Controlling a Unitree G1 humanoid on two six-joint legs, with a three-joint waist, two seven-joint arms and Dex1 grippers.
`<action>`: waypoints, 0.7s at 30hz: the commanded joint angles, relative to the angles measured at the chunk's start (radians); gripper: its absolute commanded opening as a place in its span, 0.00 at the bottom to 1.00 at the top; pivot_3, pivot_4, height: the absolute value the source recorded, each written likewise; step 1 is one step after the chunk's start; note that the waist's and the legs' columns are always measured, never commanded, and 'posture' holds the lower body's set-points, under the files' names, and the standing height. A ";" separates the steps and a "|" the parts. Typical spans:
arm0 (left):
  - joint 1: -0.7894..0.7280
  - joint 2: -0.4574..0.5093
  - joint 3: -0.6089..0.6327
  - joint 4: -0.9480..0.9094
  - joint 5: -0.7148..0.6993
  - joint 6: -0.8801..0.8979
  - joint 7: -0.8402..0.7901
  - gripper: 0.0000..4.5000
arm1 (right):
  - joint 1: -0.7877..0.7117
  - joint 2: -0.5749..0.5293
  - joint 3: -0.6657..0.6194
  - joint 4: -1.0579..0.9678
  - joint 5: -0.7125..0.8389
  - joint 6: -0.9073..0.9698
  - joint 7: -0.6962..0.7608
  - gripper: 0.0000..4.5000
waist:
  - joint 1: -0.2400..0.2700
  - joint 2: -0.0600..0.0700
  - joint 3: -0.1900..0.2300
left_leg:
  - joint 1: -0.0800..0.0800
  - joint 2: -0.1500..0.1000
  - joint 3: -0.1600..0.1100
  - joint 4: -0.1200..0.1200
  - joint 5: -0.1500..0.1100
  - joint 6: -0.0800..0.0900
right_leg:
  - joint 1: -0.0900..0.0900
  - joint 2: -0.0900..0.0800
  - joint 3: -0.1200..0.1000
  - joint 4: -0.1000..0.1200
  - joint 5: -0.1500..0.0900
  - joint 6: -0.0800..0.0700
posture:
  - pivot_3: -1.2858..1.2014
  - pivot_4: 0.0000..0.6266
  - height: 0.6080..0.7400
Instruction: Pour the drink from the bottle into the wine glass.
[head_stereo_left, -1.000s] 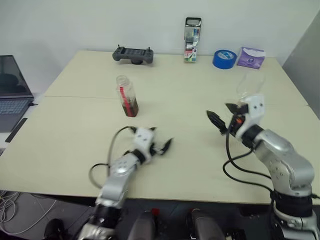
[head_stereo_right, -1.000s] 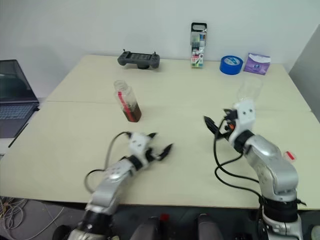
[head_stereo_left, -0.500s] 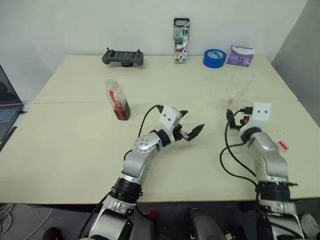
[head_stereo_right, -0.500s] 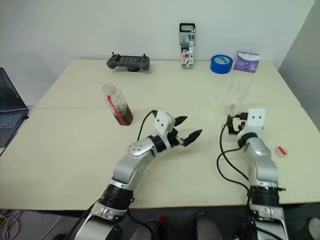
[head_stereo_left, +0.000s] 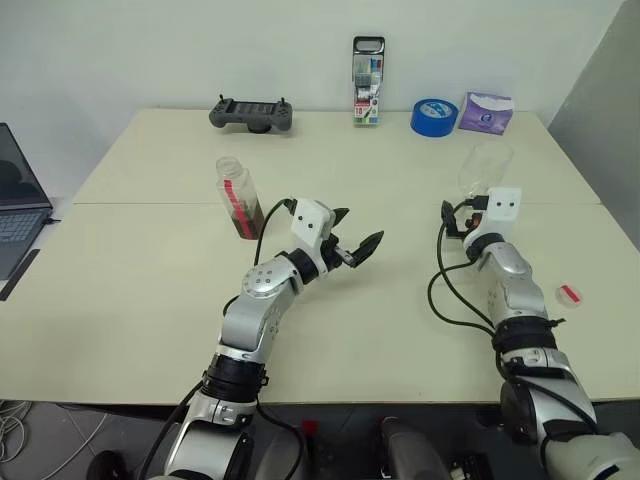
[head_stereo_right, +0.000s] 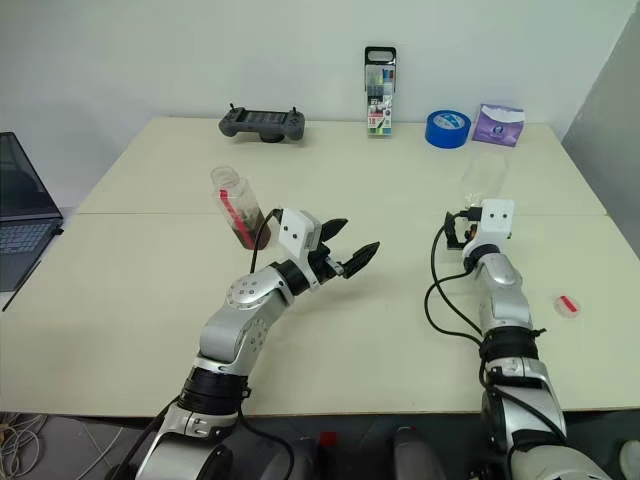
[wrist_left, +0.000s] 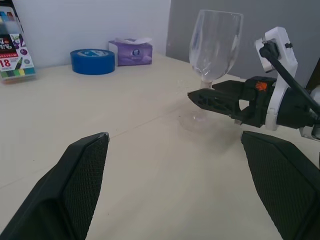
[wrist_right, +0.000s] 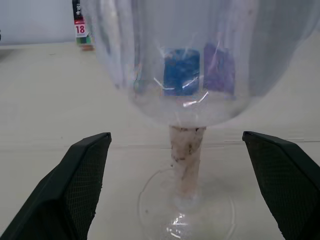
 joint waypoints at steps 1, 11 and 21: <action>-0.001 0.006 0.016 -0.058 -0.016 0.005 0.008 0.99 | -0.067 -0.025 -0.024 0.097 0.004 -0.073 0.017 1.00 | 0.000 0.000 0.000 | 0.000 0.000 0.000 0.000 0.000 0.000 | 0.000 0.000 0.000 0.000 0.000 0.000 | 0.52 0.24 1.00; 0.005 0.021 0.033 -0.088 -0.017 0.023 0.036 1.00 | -0.147 -0.020 -0.025 0.236 0.002 -0.166 0.016 0.43 | 0.000 0.000 0.000 | 0.000 0.000 0.002 0.000 0.000 0.000 | 0.000 -0.002 0.000 0.000 0.000 0.000 | 0.52 0.24 1.00; 0.030 0.073 0.061 -0.105 -0.028 0.039 0.020 1.00 | -0.073 -0.019 0.040 -0.142 -0.005 -0.070 0.059 0.07 | 0.000 0.001 0.000 | 0.000 0.001 -0.001 0.000 0.000 0.000 | -0.001 -0.002 0.001 0.000 0.000 0.000 | 0.52 0.24 1.00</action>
